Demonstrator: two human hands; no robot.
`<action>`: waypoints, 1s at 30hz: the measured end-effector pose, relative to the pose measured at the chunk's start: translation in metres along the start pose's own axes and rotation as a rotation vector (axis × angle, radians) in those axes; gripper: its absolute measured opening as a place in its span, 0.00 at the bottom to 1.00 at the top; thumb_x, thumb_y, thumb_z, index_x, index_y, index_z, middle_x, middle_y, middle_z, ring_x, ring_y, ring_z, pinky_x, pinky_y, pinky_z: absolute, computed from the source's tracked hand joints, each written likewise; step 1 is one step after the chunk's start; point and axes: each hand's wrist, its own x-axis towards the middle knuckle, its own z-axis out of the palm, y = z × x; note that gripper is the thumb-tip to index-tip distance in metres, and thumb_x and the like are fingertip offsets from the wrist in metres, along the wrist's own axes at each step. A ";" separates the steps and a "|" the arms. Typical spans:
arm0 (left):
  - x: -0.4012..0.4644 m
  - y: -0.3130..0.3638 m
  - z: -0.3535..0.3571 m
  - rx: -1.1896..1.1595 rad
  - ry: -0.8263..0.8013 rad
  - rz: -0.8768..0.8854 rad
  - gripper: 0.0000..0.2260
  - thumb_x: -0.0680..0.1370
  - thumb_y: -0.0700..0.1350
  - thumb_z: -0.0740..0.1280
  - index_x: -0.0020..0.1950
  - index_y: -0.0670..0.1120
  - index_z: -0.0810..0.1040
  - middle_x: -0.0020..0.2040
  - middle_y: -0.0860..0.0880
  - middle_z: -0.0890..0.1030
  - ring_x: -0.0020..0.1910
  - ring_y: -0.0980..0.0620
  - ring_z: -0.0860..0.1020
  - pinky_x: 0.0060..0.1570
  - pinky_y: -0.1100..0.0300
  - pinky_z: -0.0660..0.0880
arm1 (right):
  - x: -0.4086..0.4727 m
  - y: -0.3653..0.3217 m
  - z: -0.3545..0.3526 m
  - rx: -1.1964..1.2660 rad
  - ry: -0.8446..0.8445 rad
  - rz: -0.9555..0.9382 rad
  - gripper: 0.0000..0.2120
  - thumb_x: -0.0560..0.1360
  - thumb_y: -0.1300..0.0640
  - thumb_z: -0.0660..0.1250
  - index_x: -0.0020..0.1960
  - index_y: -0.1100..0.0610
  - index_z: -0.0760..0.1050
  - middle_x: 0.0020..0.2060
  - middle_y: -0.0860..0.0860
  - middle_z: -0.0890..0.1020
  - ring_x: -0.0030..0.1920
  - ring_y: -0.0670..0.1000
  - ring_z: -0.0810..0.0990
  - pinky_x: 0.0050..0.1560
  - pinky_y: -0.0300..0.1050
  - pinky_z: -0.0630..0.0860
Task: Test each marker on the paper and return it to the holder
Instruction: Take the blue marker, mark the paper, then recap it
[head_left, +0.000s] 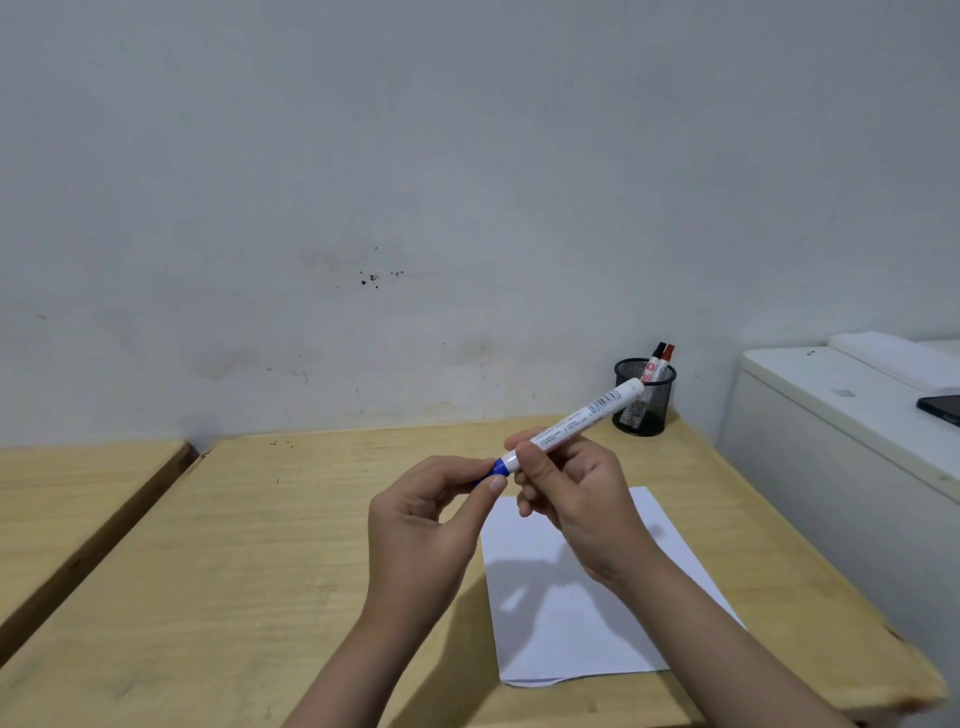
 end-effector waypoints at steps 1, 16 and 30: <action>0.002 -0.002 0.002 -0.004 0.010 -0.023 0.06 0.68 0.33 0.73 0.41 0.44 0.84 0.39 0.47 0.85 0.40 0.52 0.83 0.42 0.65 0.77 | 0.002 -0.002 -0.003 -0.132 0.016 0.013 0.13 0.68 0.47 0.70 0.40 0.57 0.81 0.26 0.48 0.80 0.26 0.47 0.73 0.30 0.39 0.74; 0.060 -0.019 0.055 0.150 -0.173 -0.094 0.10 0.66 0.36 0.74 0.42 0.47 0.81 0.36 0.49 0.84 0.35 0.56 0.81 0.41 0.66 0.78 | 0.042 -0.013 -0.083 -0.944 -0.054 -0.428 0.10 0.69 0.55 0.73 0.49 0.54 0.82 0.39 0.45 0.84 0.42 0.44 0.81 0.45 0.42 0.78; 0.160 -0.141 0.210 0.526 -0.447 -0.023 0.21 0.73 0.51 0.69 0.62 0.44 0.73 0.62 0.46 0.75 0.61 0.49 0.73 0.60 0.58 0.68 | 0.181 -0.046 -0.230 -0.826 0.611 -0.466 0.20 0.72 0.61 0.70 0.61 0.50 0.71 0.39 0.46 0.78 0.33 0.41 0.80 0.37 0.30 0.77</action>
